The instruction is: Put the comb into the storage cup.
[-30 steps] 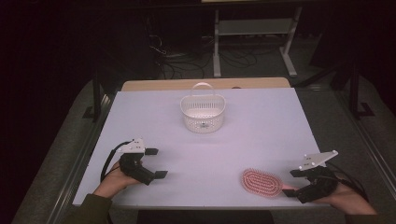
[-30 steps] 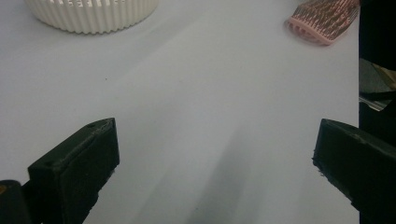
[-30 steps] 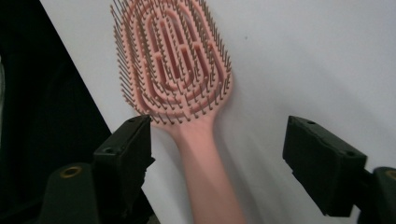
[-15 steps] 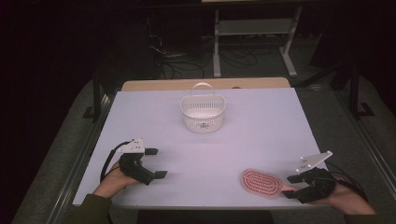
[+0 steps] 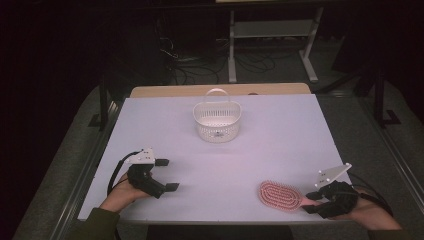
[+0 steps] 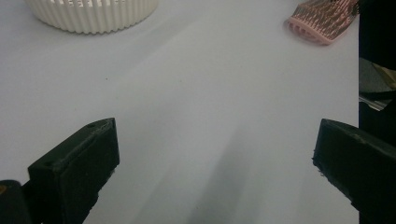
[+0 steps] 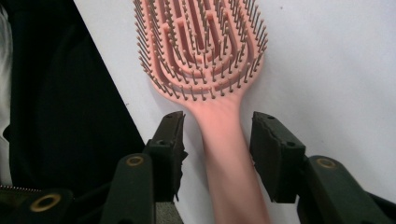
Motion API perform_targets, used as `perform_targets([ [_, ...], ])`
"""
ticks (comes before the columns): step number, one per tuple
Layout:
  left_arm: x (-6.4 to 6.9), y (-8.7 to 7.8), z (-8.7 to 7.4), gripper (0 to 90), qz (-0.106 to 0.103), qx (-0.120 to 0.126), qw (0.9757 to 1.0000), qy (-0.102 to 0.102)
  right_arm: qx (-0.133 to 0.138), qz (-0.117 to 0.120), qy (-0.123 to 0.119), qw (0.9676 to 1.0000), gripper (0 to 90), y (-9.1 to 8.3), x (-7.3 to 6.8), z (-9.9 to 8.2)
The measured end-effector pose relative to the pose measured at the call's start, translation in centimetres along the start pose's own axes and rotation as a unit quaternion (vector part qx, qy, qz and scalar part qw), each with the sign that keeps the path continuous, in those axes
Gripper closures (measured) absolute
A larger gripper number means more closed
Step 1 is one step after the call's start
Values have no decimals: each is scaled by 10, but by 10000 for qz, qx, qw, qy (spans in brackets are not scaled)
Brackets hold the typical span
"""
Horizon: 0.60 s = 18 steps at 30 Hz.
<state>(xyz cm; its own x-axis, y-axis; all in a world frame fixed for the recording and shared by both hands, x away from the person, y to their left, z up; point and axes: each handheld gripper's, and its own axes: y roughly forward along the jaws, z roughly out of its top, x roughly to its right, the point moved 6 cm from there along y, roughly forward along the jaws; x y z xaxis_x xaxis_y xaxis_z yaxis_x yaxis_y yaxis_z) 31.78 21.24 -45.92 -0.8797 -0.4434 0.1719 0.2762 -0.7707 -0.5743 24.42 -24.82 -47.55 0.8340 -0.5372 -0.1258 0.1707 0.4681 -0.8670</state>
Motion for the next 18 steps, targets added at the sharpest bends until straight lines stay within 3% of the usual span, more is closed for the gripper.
perform_targets([
  [18, 0, 0, 0, 1, 0, 5, 10000, 4, -220, -133, -152, 9996, 610, 4, 0, 1],
])
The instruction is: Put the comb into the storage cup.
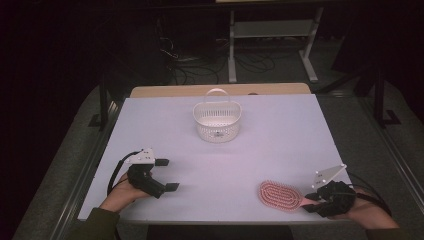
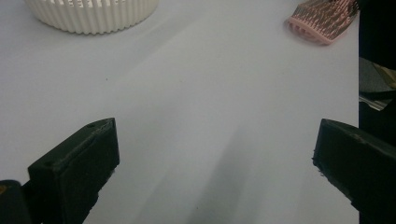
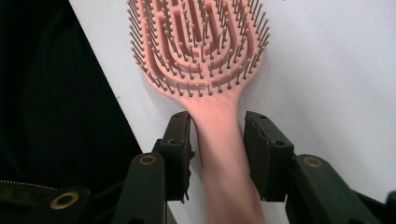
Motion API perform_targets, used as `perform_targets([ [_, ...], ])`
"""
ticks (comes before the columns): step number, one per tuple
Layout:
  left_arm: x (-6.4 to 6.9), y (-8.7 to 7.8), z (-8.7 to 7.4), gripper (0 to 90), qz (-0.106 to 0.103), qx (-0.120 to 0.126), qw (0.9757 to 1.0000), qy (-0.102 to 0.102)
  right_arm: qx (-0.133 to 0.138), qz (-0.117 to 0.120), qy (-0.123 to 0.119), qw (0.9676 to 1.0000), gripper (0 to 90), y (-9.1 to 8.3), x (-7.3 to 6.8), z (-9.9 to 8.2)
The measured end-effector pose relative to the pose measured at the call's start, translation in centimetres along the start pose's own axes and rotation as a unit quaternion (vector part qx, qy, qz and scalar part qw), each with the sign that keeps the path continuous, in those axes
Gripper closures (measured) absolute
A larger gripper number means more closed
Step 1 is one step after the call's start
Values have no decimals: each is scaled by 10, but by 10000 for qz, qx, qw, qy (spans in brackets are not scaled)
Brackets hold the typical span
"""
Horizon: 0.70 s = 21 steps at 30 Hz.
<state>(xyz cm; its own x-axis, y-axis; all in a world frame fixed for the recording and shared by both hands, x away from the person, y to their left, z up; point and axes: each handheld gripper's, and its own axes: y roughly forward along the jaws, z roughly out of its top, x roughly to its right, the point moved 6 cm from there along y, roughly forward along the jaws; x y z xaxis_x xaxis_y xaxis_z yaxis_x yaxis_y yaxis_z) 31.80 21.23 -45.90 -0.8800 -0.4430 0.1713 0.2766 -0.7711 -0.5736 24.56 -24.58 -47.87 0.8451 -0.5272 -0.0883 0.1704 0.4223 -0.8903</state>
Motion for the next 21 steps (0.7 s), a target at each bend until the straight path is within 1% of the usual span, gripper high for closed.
perform_targets([
  [7, 0, 0, 0, 1, 0, 2, 10000, 2, -71, -39, -85, 9999, 620, 2, 0, 1],
  [15, 1, 0, 1, 1, -4, 4, 10000, 6, -195, -104, -242, 9995, 639, 4, -1, 2],
  [21, 1, 0, 1, 1, -2, 4, 10000, 15, -213, -62, -295, 9993, 656, 5, -1, 3],
])
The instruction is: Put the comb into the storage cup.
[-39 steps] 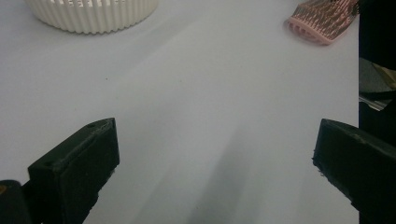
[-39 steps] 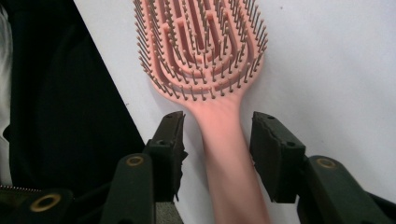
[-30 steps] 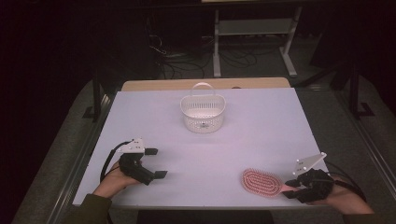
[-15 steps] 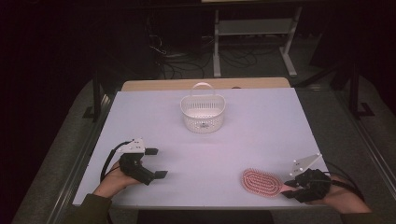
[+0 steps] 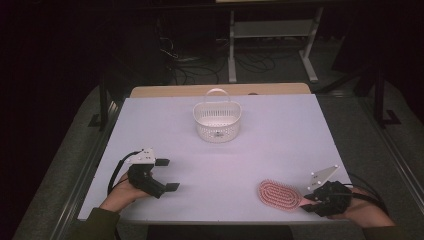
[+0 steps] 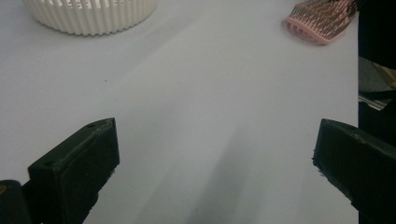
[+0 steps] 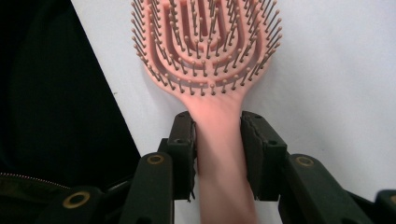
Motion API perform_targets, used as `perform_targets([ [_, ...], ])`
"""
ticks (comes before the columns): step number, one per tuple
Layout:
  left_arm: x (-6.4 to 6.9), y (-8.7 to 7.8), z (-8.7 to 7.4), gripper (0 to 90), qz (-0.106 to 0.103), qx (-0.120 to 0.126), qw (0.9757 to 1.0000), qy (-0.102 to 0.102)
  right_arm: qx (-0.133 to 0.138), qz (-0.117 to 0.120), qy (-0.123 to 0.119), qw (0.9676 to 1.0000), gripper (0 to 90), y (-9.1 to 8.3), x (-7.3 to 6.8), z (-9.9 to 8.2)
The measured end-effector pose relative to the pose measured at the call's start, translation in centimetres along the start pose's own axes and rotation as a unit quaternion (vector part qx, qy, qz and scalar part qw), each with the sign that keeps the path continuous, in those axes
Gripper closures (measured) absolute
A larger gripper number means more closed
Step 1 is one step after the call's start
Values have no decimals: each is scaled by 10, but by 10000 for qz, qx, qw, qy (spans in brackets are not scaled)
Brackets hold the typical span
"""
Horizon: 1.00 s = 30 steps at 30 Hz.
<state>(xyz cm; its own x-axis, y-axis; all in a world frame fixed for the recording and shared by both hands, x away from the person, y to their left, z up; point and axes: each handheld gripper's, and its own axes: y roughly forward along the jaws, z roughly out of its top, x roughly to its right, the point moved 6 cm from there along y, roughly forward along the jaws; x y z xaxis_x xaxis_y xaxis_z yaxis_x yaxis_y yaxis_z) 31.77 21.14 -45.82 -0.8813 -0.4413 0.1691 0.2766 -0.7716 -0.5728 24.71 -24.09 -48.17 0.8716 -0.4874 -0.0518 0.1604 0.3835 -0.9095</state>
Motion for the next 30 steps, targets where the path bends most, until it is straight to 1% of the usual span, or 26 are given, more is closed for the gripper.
perform_targets([
  [5, 0, 0, 0, 1, 6, 10, 10000, -3, -23, 10, -21, 10000, 681, 0, 0, 1],
  [11, 0, 0, 0, 1, 6, 10, 10000, 0, -37, 47, -7, 10000, 686, 0, 1, 1],
  [15, 0, 0, 0, 1, 8, 11, 10000, 1, 8, 75, 6, 10000, 686, 0, 1, 1],
  [18, 0, -1, 0, 1, 9, 13, 10000, 8, 83, 105, 33, 9999, 687, 0, 2, 0],
  [24, 0, -1, 0, 1, 8, 19, 10000, 2, 329, 143, 146, 9993, 687, -3, 3, 0],
  [27, 0, -1, 0, 1, 8, 19, 10000, 5, 451, 129, 194, 9987, 688, -5, 5, 1],
  [30, 0, -1, 0, 1, 9, 12, 10000, 4, 510, 93, 215, 9984, 688, -6, 7, 1],
])
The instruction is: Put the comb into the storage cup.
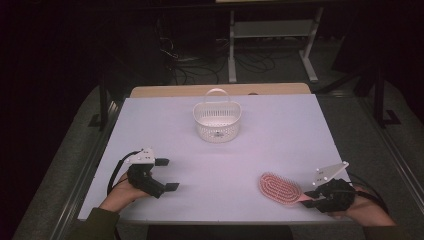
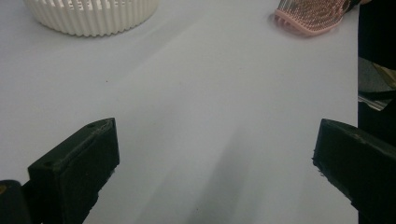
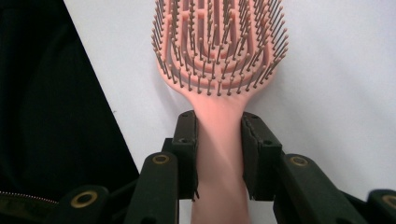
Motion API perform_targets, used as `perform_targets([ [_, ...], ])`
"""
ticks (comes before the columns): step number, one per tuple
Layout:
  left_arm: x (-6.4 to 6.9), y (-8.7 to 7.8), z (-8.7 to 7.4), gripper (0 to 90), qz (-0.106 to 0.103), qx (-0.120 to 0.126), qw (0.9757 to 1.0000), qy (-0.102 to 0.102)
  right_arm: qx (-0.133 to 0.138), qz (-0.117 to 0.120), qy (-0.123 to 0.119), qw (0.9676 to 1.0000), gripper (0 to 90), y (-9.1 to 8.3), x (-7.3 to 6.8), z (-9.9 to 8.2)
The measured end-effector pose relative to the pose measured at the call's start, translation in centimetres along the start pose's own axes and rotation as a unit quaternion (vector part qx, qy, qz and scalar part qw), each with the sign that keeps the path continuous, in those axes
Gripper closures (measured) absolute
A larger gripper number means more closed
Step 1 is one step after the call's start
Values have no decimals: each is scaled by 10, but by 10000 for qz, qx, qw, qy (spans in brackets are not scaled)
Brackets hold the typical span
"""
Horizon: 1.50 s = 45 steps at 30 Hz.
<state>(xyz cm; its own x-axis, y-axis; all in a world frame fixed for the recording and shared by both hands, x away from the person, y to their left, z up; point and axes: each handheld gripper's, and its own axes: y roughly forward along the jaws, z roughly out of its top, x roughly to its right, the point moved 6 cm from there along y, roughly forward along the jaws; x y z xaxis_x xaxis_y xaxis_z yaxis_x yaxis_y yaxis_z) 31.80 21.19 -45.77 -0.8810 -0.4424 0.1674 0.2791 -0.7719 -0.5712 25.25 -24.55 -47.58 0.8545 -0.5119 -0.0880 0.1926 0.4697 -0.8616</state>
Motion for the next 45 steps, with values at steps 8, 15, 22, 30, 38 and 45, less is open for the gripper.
perform_targets([
  [8, 0, 1, 0, 1, -7, -10, 10000, -3, 274, -83, 33, 9996, 688, -6, 2, 6],
  [15, 0, 0, 0, 1, -3, 5, 10000, -13, 489, -126, 68, 9987, 688, -8, 5, 16],
  [22, 0, 1, 0, 1, -19, 12, 10000, -24, 715, -189, 82, 9972, 688, -8, 6, 28],
  [30, -2, -1, 2, 1, -17, 80, 10000, -55, 859, -173, 57, 9961, 688, -1, 10, 47],
  [38, -3, -2, 4, 1, -48, 145, 9998, -117, 1013, -180, -26, 9947, 688, 7, 10, 69],
  [45, -4, 0, 11, 1, -77, 228, 9996, -134, 1097, -167, -68, 9938, 688, 15, 11, 83],
])
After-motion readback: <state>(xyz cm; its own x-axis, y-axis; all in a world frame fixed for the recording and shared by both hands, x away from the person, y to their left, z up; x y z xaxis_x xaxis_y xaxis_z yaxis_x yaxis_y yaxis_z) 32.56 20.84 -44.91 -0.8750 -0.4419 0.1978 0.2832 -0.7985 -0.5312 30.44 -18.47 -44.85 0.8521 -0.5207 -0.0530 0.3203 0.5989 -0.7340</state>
